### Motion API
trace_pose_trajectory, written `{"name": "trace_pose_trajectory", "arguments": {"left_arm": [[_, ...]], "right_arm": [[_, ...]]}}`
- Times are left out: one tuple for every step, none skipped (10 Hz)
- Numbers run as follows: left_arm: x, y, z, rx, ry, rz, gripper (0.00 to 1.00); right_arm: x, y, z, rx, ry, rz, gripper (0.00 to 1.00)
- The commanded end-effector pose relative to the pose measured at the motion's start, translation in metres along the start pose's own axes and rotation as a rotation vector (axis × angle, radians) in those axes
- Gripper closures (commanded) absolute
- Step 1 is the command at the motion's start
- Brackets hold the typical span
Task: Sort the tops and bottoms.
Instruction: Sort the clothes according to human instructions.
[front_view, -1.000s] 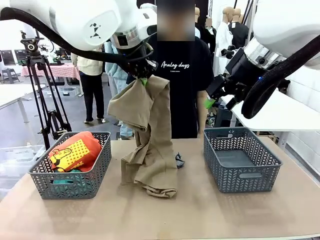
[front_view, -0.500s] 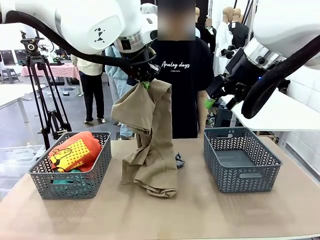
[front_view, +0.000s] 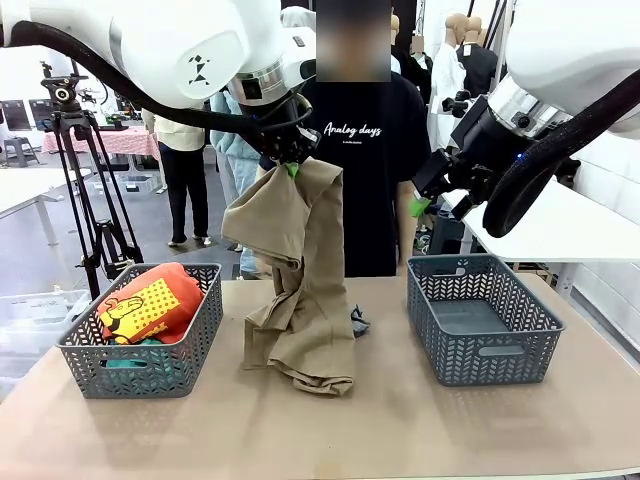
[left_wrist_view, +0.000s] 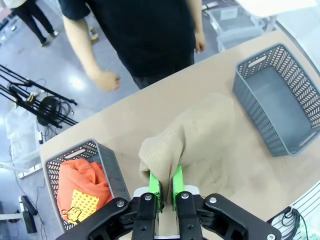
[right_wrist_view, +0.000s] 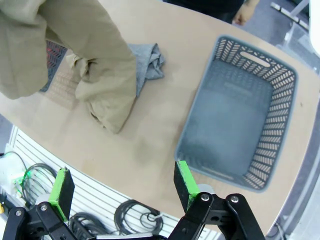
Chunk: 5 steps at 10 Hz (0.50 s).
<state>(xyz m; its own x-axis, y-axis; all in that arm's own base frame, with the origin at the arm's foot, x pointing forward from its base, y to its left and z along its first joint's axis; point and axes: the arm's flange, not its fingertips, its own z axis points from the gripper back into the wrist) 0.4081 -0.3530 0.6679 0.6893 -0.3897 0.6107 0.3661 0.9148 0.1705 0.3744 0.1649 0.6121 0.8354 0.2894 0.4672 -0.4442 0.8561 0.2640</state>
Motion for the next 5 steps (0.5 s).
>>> {"name": "trace_pose_trajectory", "arguments": {"left_arm": [[0.0005, 0.0021, 0.0047, -0.002, -0.009, 0.019, 1.0], [0.0005, 0.0021, 0.0047, -0.002, -0.009, 0.019, 1.0], [0.0005, 0.0021, 0.0047, -0.002, -0.009, 0.019, 1.0], [0.0005, 0.0021, 0.0047, -0.002, -0.009, 0.019, 1.0], [0.0005, 0.0021, 0.0047, -0.002, -0.009, 0.019, 1.0]], "right_arm": [[0.0022, -0.0004, 0.0001, -0.004, 0.002, 0.007, 0.0], [0.0022, -0.0004, 0.0001, -0.004, 0.002, 0.007, 0.0], [0.0022, -0.0004, 0.0001, -0.004, 0.002, 0.007, 0.0], [0.0022, -0.0004, 0.0001, -0.004, 0.002, 0.007, 0.0], [0.0022, -0.0004, 0.0001, -0.004, 0.002, 0.007, 0.0]]}}
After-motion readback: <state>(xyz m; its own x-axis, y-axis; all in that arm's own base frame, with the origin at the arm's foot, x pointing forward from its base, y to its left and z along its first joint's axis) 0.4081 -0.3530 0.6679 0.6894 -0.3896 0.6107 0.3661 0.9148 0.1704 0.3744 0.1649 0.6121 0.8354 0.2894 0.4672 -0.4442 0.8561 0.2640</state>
